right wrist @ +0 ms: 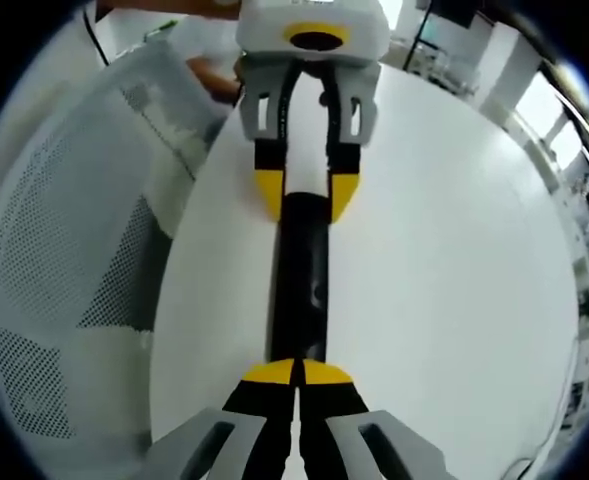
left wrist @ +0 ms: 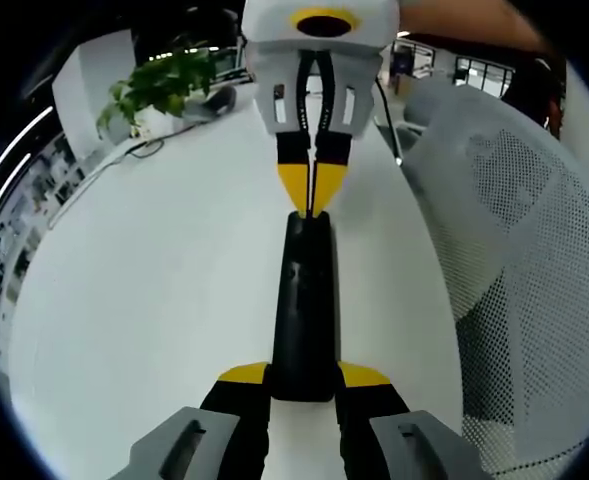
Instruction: Press the specified remote control buttons in sequence, fully releasing each button before pressing the next.
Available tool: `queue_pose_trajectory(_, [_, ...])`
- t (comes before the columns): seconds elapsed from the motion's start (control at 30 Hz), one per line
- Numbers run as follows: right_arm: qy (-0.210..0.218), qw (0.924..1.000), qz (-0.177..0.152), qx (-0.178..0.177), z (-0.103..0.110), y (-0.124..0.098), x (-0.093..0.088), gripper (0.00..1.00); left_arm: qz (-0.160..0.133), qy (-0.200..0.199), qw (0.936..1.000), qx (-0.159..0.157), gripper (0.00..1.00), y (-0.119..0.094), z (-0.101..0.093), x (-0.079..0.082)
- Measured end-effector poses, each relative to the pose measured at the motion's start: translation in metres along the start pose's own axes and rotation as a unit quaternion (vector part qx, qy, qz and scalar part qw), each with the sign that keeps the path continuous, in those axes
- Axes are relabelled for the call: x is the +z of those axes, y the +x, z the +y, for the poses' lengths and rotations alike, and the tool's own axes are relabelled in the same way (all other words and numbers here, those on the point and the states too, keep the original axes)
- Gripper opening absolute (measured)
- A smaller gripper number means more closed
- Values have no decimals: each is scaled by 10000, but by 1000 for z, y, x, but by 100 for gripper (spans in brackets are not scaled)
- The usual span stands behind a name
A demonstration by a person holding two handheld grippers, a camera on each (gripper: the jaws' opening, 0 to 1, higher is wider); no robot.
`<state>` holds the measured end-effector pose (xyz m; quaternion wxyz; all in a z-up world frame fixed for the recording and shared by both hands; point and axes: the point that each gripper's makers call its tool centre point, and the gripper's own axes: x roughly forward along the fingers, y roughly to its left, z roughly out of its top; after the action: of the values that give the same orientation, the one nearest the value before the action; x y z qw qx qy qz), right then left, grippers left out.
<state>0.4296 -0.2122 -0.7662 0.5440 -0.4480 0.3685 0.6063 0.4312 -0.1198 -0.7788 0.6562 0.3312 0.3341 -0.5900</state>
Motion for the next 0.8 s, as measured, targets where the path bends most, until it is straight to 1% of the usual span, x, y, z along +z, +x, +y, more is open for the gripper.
queue_pose_trajectory(0.8, [-67, 9999, 67, 42, -3, 4, 0, 0, -15, -4, 10000, 6, 25, 0, 1, 0])
